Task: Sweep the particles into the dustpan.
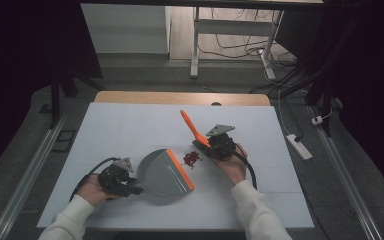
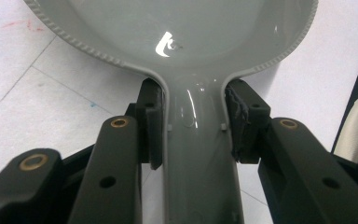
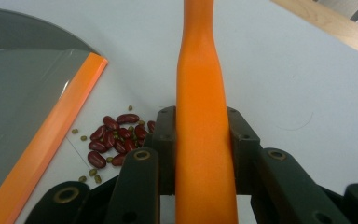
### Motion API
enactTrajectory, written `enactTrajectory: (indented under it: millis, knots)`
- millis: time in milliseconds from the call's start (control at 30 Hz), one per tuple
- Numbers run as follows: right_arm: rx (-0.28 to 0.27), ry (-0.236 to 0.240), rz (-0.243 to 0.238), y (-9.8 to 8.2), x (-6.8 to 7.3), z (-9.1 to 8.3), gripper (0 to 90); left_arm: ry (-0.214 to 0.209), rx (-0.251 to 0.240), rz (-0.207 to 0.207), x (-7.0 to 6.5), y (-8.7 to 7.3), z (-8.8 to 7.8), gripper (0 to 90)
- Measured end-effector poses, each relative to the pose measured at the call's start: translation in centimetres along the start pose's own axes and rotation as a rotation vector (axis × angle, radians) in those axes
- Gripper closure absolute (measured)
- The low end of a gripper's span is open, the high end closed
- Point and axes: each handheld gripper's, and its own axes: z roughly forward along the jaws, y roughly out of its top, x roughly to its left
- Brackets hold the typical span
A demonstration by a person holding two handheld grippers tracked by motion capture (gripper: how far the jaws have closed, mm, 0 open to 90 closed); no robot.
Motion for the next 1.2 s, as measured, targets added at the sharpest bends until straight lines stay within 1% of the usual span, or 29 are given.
enactTrajectory:
  millis: [133,400,467,533,633,700,800,900,933,967,1133,1200]
  knots:
    - [0.009,0.002,-0.009,0.0,0.0,0.3,69.8,-0.007,-0.001,-0.007,0.0,0.1,0.2,61.6]
    - [0.022,0.02,-0.034,0.2,1.0,0.6,69.9,-0.009,-0.001,-0.012,0.0,0.1,0.2,61.6]
    - [0.025,0.022,-0.05,0.3,1.2,0.6,69.9,-0.01,0.001,-0.015,0.0,0.1,0.1,61.6]
    - [0.028,0.028,-0.047,0.3,1.5,0.7,69.8,-0.012,0.004,-0.019,0.0,0.1,0.1,61.6]
    - [0.028,0.032,-0.062,0.4,1.8,0.7,69.8,-0.012,0.004,-0.023,0.0,0.0,-0.1,61.6]
    - [0.021,0.046,-0.051,0.4,1.9,0.8,69.9,-0.012,0.006,-0.025,0.0,0.0,-0.1,61.6]
    - [0.023,0.05,-0.06,0.5,2.2,0.8,69.8,-0.012,0.006,-0.028,0.0,0.0,-0.1,61.6]
    - [0.016,0.085,-0.054,0.6,2.6,0.8,69.9,-0.011,0.007,-0.027,0.0,0.0,0.0,61.6]
    - [0.016,0.093,-0.051,0.6,2.8,0.9,69.8,-0.012,0.008,-0.025,0.0,0.0,0.0,61.6]
    - [0.016,0.09,-0.065,0.7,3.0,0.9,69.8,-0.012,0.009,-0.024,0.1,0.0,0.0,61.6]
    - [0.017,0.097,-0.084,0.9,4.0,1.1,69.8,-0.015,0.008,-0.025,0.1,0.0,0.0,61.6]
    - [0.015,0.108,-0.083,1.0,4.4,1.1,69.8,-0.014,0.008,-0.025,0.1,0.0,0.0,61.6]
